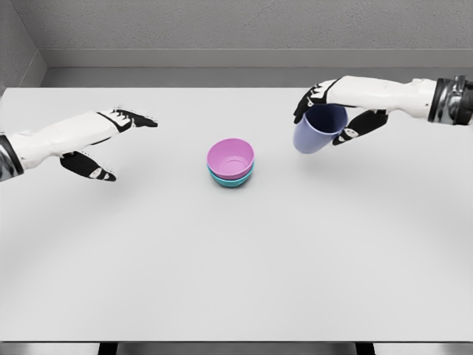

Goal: Stacking bowl and cup with both arms

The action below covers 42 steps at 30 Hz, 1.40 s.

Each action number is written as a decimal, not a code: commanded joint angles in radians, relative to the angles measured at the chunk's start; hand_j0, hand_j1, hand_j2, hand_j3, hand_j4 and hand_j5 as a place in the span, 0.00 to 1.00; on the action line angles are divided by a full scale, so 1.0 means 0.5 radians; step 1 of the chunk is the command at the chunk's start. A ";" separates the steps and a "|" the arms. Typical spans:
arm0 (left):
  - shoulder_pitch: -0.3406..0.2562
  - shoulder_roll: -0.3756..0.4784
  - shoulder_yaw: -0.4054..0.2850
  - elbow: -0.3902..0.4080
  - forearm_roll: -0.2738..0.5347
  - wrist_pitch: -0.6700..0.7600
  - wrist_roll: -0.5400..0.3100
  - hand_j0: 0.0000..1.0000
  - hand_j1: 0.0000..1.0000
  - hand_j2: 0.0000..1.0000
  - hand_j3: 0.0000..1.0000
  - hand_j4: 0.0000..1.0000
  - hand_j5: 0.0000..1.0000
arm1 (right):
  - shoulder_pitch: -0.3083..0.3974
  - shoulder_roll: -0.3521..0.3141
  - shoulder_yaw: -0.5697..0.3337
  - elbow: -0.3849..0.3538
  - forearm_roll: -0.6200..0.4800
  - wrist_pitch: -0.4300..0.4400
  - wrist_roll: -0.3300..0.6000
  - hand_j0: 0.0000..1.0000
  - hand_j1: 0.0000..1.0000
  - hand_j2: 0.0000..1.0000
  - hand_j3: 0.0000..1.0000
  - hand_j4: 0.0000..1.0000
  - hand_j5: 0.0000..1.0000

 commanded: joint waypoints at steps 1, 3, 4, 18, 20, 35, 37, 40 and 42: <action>0.012 -0.041 0.147 -0.003 0.008 -0.002 0.001 1.00 1.00 1.00 1.00 1.00 1.00 | -0.003 0.008 -0.003 -0.020 -0.015 0.007 -0.001 0.67 0.67 0.67 0.67 0.67 0.67; 0.061 -0.059 0.166 0.009 -0.002 -0.005 0.001 1.00 1.00 1.00 1.00 1.00 1.00 | -0.015 0.008 -0.003 -0.042 -0.015 0.007 -0.001 0.67 0.67 0.67 0.67 0.67 0.67; 0.071 -0.120 0.172 0.013 -0.005 -0.005 0.001 1.00 1.00 1.00 1.00 1.00 1.00 | -0.015 0.011 -0.003 -0.042 -0.015 0.007 -0.001 0.67 0.67 0.67 0.67 0.67 0.67; 0.206 -0.329 0.442 0.147 -0.017 -0.005 0.001 1.00 1.00 1.00 1.00 1.00 1.00 | -0.074 0.185 -0.003 -0.100 -0.006 0.004 -0.001 0.67 0.67 0.67 0.67 0.67 0.67; 0.206 -0.347 0.451 0.163 -0.017 -0.008 0.001 1.00 1.00 1.00 1.00 1.00 1.00 | -0.077 0.219 -0.003 -0.100 -0.003 0.004 -0.001 0.67 0.67 0.67 0.67 0.67 0.67; 0.236 -0.427 0.503 0.181 -0.017 -0.008 0.001 1.00 1.00 1.00 1.00 1.00 1.00 | -0.089 0.382 0.003 -0.091 0.007 0.007 0.002 0.67 0.67 0.67 0.67 0.67 0.67; 0.236 -0.430 0.503 0.181 -0.017 -0.008 0.001 1.00 1.00 1.00 1.00 1.00 1.00 | -0.089 0.397 0.006 -0.082 0.010 0.010 0.002 0.67 0.67 0.67 0.67 0.67 0.67; 0.236 -0.430 0.503 0.181 -0.017 -0.008 0.001 1.00 1.00 1.00 1.00 1.00 1.00 | -0.089 0.428 0.013 -0.075 0.013 0.010 0.002 0.67 0.67 0.67 0.67 0.67 0.67; 0.236 -0.430 0.503 0.181 -0.017 -0.008 0.001 1.00 1.00 1.00 1.00 1.00 1.00 | -0.089 0.437 0.016 -0.069 0.028 0.013 0.002 0.67 0.67 0.67 0.67 0.67 0.67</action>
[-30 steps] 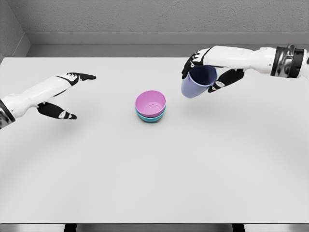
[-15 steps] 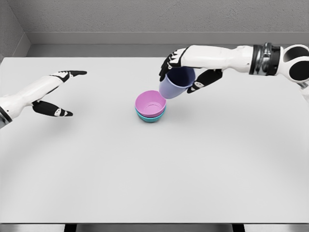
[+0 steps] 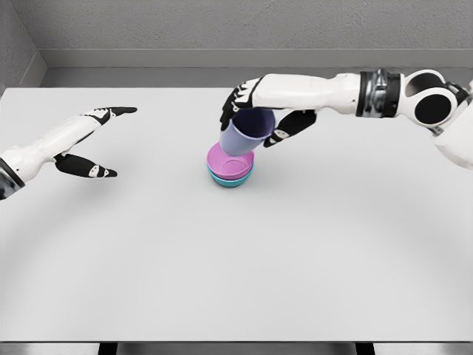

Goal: Stacking bowl and cup with both arms

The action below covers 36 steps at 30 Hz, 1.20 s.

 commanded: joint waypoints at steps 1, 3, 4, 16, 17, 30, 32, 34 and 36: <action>0.000 0.000 0.000 -0.001 0.013 0.004 0.001 1.00 1.00 1.00 1.00 1.00 1.00 | 0.000 0.017 0.004 0.027 -0.002 0.008 -0.001 0.67 0.67 0.67 0.67 0.67 0.67; 0.000 -0.003 0.000 -0.001 0.013 0.004 0.001 1.00 1.00 1.00 1.00 1.00 1.00 | 0.003 0.057 0.007 0.060 0.001 0.005 -0.001 0.67 0.67 0.67 0.67 0.67 0.67; 0.000 -0.003 0.000 -0.001 0.013 0.004 0.001 1.00 1.00 1.00 1.00 1.00 1.00 | 0.003 0.070 0.007 0.073 0.014 0.005 -0.001 0.67 0.67 0.67 0.67 0.67 0.67; 0.000 -0.034 0.003 -0.001 0.013 0.004 0.001 1.00 1.00 1.00 1.00 1.00 1.00 | 0.006 0.152 0.062 0.205 0.063 0.002 -0.001 0.68 0.68 0.68 0.68 0.68 0.68; 0.000 -0.034 0.003 0.002 0.013 0.004 0.001 1.00 1.00 1.00 1.00 1.00 1.00 | 0.006 0.162 0.062 0.217 0.063 0.002 -0.001 0.68 0.68 0.68 0.68 0.68 0.68; 0.000 -0.037 0.003 -0.001 0.013 0.004 0.001 1.00 1.00 1.00 1.00 1.00 1.00 | 0.012 0.211 0.099 0.303 0.084 -0.001 -0.001 0.69 0.69 0.69 0.69 0.69 0.69; 0.000 -0.037 0.003 -0.001 0.013 0.004 0.001 1.00 1.00 1.00 1.00 1.00 1.00 | 0.012 0.217 0.099 0.303 0.090 -0.001 -0.001 0.69 0.69 0.69 0.69 0.69 0.69; 0.000 -0.037 0.003 -0.001 0.013 0.004 0.001 1.00 1.00 1.00 1.00 1.00 1.00 | 0.015 0.217 0.102 0.303 0.090 -0.001 -0.004 0.69 0.69 0.69 0.69 0.69 0.69; 0.000 -0.037 0.003 -0.001 0.013 0.004 0.001 1.00 1.00 1.00 1.00 1.00 1.00 | 0.018 0.217 0.102 0.303 0.090 -0.001 -0.001 0.69 0.69 0.69 0.69 0.69 0.69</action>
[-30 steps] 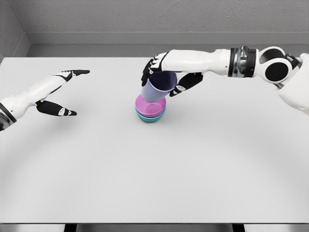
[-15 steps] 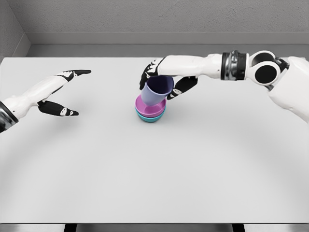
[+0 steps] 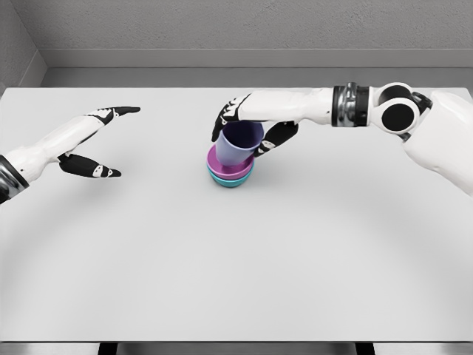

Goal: Stacking bowl and cup with both arms

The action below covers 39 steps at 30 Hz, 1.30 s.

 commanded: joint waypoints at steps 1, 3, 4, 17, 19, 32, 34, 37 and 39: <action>0.000 0.001 0.000 -0.001 0.013 0.004 0.001 1.00 1.00 1.00 1.00 1.00 1.00 | 0.000 0.002 -0.001 0.003 -0.014 0.005 -0.001 0.69 0.69 0.69 0.69 0.69 0.69; 0.000 0.001 0.000 -0.001 0.013 0.004 0.001 1.00 1.00 1.00 1.00 1.00 1.00 | 0.000 0.002 -0.001 0.006 -0.011 0.005 -0.001 0.69 0.69 0.69 0.69 0.69 0.69; 0.000 0.001 0.000 -0.001 0.013 0.004 0.001 1.00 1.00 1.00 1.00 1.00 1.00 | 0.000 0.002 -0.001 0.003 -0.011 0.005 -0.001 0.69 0.69 0.69 0.69 0.69 0.69; 0.000 0.001 0.000 -0.001 0.016 0.004 0.001 1.00 1.00 1.00 1.00 1.00 1.00 | 0.000 0.002 -0.001 0.003 -0.011 0.008 -0.001 0.99 0.99 0.99 0.99 0.99 0.99; 0.000 0.001 0.000 -0.001 0.016 0.004 0.001 1.00 1.00 1.00 1.00 1.00 1.00 | 0.000 0.002 -0.001 0.003 -0.011 0.008 -0.004 0.99 0.99 0.99 0.99 0.99 0.99; 0.003 -0.002 0.009 -0.001 0.013 0.001 0.001 1.00 1.00 1.00 1.00 1.00 1.00 | 0.015 -0.531 -0.225 0.067 -0.032 -0.023 -0.004 1.00 1.00 1.00 1.00 1.00 1.00; 0.003 -0.002 0.009 -0.001 0.013 0.001 0.001 1.00 1.00 1.00 1.00 1.00 1.00 | 0.040 -0.660 -0.225 0.144 -0.036 -0.023 -0.007 1.00 1.00 1.00 1.00 1.00 1.00; 0.000 -0.002 0.009 -0.001 0.013 0.001 0.001 1.00 1.00 1.00 1.00 1.00 1.00 | 0.067 -0.697 -0.228 0.150 -0.039 -0.023 -0.013 1.00 1.00 1.00 1.00 1.00 1.00; 0.003 -0.002 0.009 -0.001 0.013 0.001 0.001 1.00 1.00 1.00 1.00 1.00 1.00 | 0.092 -0.685 -0.231 0.147 -0.039 -0.023 -0.013 1.00 1.00 1.00 1.00 1.00 1.00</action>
